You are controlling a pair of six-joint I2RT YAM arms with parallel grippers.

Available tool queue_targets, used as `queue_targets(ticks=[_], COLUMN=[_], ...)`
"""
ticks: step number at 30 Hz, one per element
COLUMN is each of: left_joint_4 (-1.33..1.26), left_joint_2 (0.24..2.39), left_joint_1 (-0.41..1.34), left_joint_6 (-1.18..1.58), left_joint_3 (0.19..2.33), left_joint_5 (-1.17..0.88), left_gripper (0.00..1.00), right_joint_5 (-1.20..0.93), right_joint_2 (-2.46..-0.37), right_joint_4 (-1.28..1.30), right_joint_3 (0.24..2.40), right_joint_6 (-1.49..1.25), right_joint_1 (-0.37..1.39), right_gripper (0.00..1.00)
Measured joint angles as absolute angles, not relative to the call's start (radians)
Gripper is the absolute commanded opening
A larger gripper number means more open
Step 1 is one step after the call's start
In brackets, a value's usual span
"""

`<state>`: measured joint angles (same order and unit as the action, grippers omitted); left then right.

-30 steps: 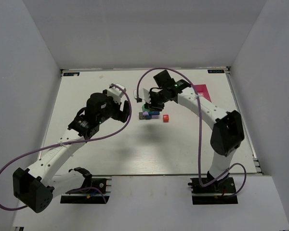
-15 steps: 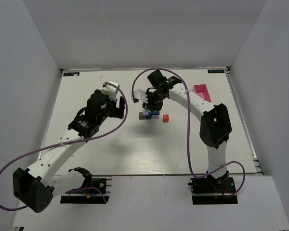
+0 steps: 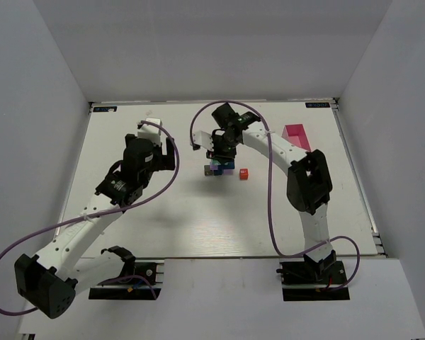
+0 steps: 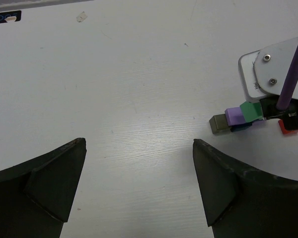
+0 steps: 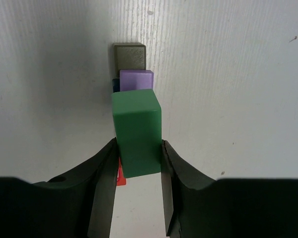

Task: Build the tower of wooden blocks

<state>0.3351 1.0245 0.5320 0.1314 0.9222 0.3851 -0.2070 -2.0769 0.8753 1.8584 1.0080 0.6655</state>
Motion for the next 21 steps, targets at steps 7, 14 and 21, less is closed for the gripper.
queue_targets(ticks=[7, 14, 21], left_joint_4=[0.34, 0.352, 0.352], left_joint_2=[1.004, 0.991, 0.983], left_joint_1=[0.532, 0.532, 0.532], left_joint_6=[0.162, 0.208, 0.221], left_joint_3=[0.922, 0.922, 0.922], left_joint_5=[0.472, 0.569, 0.594], left_gripper=[0.99, 0.99, 0.99], right_joint_5=[-0.189, -0.175, -0.158], right_joint_2=[-2.13, -2.153, -2.168], right_joint_4=[0.898, 0.928, 0.942], right_joint_3=[1.932, 1.944, 1.968], right_joint_6=[0.975, 0.945, 0.918], right_joint_1=[0.673, 0.677, 0.686], right_gripper=[0.0, 0.0, 0.0])
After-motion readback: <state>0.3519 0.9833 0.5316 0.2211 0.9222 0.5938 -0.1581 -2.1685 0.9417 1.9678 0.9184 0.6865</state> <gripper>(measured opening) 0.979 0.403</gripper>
